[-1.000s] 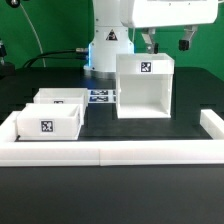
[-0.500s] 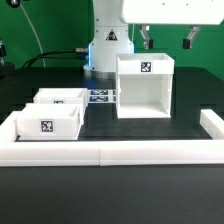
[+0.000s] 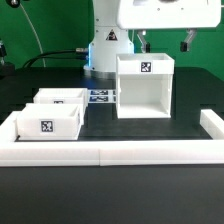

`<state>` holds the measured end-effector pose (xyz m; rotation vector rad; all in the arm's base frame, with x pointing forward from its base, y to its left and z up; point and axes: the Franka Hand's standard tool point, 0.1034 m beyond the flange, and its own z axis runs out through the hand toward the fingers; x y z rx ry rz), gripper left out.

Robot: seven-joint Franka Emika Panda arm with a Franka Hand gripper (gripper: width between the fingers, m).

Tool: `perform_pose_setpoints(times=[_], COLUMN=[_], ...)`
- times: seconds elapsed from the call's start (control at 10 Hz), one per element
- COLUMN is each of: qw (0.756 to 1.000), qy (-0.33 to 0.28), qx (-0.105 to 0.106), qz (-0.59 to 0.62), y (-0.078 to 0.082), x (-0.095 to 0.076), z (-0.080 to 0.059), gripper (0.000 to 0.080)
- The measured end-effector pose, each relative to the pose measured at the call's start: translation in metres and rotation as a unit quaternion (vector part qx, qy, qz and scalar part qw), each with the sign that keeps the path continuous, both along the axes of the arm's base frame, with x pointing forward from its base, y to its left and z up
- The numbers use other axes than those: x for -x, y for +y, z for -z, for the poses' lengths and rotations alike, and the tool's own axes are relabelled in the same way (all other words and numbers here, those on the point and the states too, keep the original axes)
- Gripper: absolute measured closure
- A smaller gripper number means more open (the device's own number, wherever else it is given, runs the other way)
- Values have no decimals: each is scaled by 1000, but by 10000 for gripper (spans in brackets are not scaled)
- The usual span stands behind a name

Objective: Assemble drawer

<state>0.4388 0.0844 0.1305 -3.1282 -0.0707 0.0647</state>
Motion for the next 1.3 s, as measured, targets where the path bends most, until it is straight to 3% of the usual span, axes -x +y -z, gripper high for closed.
perform_pose_setpoints(times=[0.1,0.3,0.6,0.8,0.9,1.0,1.2,1.3], qw=[999,997,997,997,997,997,997,997], qy=[9,11,17,19,18,18,18,18], qx=[-21,-30,-29,-26,-26,-26,-26,-26], qz=[42,64,72,72,72,72,72,72], y=[1,2,6,9,9,9,9,9], x=[4,16,36,40,40,40,40,40], z=[3,13,28,32,32,32,32,32], gripper=[150,150,150,150,279,279,564,564])
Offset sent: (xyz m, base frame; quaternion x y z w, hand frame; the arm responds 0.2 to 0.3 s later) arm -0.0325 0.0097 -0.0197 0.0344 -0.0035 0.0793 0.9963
